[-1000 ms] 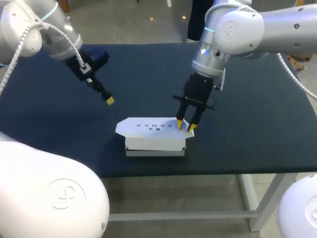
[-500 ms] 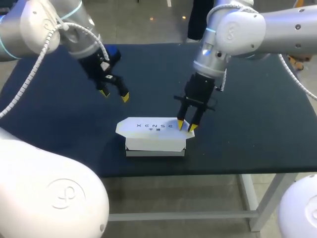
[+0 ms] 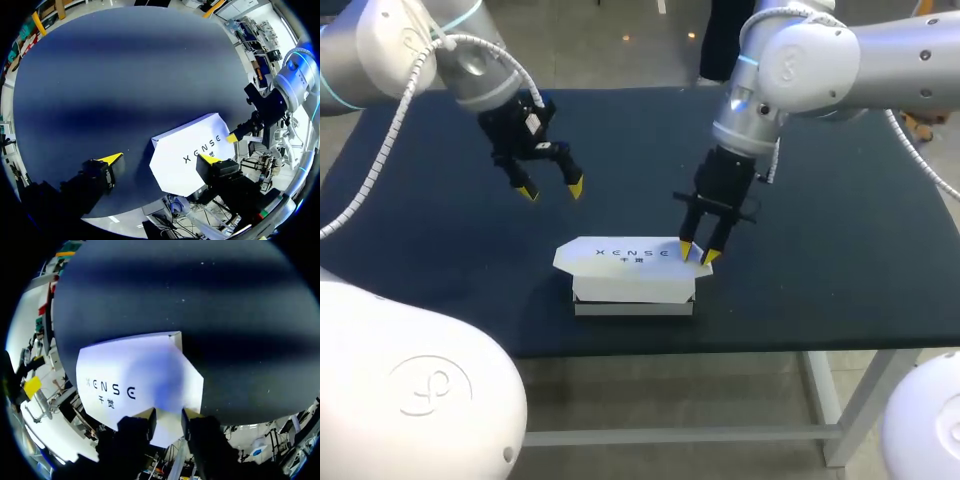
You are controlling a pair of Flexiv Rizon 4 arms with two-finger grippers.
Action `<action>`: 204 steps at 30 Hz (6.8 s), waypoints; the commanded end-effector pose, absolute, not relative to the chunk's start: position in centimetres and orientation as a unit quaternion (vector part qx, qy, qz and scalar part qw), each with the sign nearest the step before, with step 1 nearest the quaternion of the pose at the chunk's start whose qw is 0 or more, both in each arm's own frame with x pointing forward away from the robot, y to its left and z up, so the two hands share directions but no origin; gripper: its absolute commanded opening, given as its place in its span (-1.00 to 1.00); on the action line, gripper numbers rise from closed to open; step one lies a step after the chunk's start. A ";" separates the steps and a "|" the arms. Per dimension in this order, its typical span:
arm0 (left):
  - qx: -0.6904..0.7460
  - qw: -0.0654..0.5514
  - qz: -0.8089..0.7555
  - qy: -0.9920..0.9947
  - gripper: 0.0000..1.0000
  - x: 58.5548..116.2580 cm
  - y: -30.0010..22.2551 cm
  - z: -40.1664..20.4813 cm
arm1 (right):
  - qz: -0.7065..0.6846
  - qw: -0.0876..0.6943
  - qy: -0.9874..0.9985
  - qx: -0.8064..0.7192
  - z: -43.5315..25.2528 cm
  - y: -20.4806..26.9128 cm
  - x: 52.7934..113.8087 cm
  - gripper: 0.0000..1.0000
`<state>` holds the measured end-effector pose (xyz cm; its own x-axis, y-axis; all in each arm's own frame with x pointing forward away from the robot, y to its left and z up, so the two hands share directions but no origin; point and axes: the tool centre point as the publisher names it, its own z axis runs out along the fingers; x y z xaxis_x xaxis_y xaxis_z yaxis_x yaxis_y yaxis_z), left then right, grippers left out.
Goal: Assemble the packaging by folding the flat box into shape, placing the metal phone stand inside, and closing the box properly
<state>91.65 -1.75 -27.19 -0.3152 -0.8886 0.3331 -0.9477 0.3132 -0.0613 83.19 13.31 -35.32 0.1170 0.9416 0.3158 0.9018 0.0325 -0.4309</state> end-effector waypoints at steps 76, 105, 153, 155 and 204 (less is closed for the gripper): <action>0.698 0.044 0.081 -0.711 0.07 83.6 -5.5 -34.7 | -0.024 0.243 -0.619 -0.747 -36.7 13.0 82.4 -0.29; 0.702 0.039 0.084 -0.706 0.11 82.3 -6.1 -35.9 | -0.065 0.230 -0.601 -0.763 -36.5 13.1 80.8 -0.24; 0.689 0.079 0.161 -0.702 0.14 82.3 -4.9 -38.1 | -0.104 0.254 -0.585 -0.763 -38.4 12.9 81.0 -0.25; 0.686 0.085 0.164 -0.704 0.15 82.3 -4.9 -38.2 | -0.108 0.257 -0.584 -0.762 -38.5 12.9 81.0 -0.25; 0.645 0.136 0.198 -0.725 0.21 82.8 -5.4 -39.2 | -0.214 0.251 -0.624 -0.709 -39.2 13.4 81.8 -0.15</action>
<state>82.53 -5.00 -38.34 -0.1301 -0.8812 0.4545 -0.9898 0.0887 -0.1113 81.60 13.29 -38.90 0.1315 0.7819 0.6094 0.9913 -0.1010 -0.0842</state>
